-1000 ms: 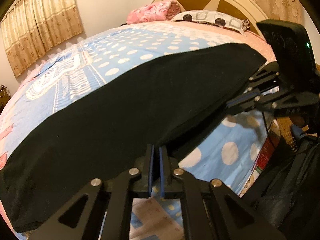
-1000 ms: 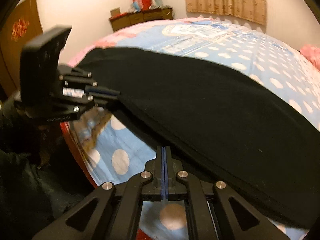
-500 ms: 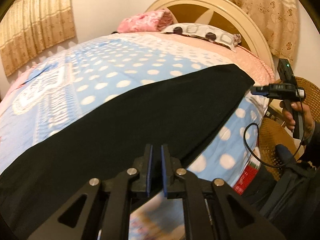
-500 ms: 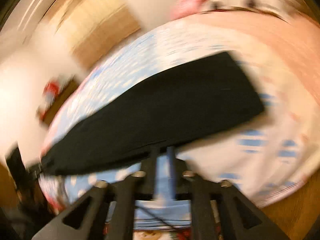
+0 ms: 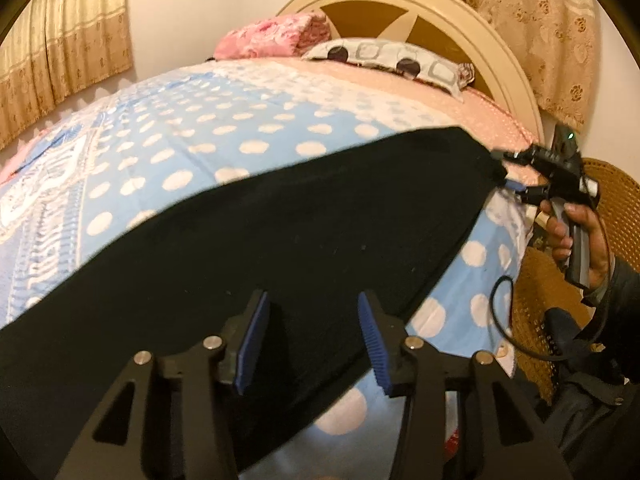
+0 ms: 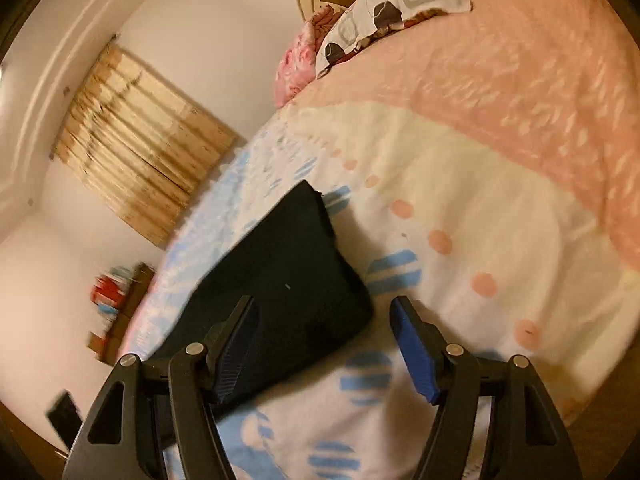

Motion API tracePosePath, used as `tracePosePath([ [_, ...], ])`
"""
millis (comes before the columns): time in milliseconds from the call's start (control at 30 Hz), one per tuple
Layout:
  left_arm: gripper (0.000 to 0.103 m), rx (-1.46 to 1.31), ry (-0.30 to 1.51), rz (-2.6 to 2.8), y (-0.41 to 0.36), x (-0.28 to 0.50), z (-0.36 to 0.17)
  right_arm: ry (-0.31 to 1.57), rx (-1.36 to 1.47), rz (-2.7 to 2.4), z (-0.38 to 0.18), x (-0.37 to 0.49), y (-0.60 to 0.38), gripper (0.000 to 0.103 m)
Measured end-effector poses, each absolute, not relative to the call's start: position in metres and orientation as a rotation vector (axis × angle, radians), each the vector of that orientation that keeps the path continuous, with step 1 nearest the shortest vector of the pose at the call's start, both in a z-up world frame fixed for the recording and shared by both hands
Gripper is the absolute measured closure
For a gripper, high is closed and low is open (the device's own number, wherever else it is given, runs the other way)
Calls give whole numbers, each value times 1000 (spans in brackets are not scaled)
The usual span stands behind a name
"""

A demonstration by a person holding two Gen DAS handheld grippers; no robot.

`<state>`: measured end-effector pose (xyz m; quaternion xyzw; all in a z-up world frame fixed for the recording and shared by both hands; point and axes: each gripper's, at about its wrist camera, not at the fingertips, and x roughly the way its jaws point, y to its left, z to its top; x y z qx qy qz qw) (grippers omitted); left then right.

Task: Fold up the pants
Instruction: 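Grasp the pants cuff with the right gripper, fold it toward the left gripper, release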

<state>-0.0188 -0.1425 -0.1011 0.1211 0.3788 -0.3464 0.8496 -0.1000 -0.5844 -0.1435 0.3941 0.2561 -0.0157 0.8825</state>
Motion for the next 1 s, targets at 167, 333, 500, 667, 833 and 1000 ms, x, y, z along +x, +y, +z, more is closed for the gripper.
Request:
tracePosePath([
  [167, 51, 283, 760, -733, -145, -25, -107, 508, 824, 77, -144, -92, -576, 48],
  [333, 44, 274, 749, -746, -146, -27, -109, 480, 883, 73, -155, -91, -587, 83],
  [500, 41, 288, 742, -743, -148, -29, -109, 445, 888, 135, -149, -89, -579, 93],
  [667, 41, 274, 744, -746, -147, -28, -109, 410, 823, 151, -126, -92, -568, 94],
  [833, 41, 269, 774, -734, -142, -26, -104, 376, 785, 167, -101, -95, -553, 95],
  [1000, 41, 225, 794, -664, -104, -22, -95, 371, 597, 318, -50, -78, -475, 95],
])
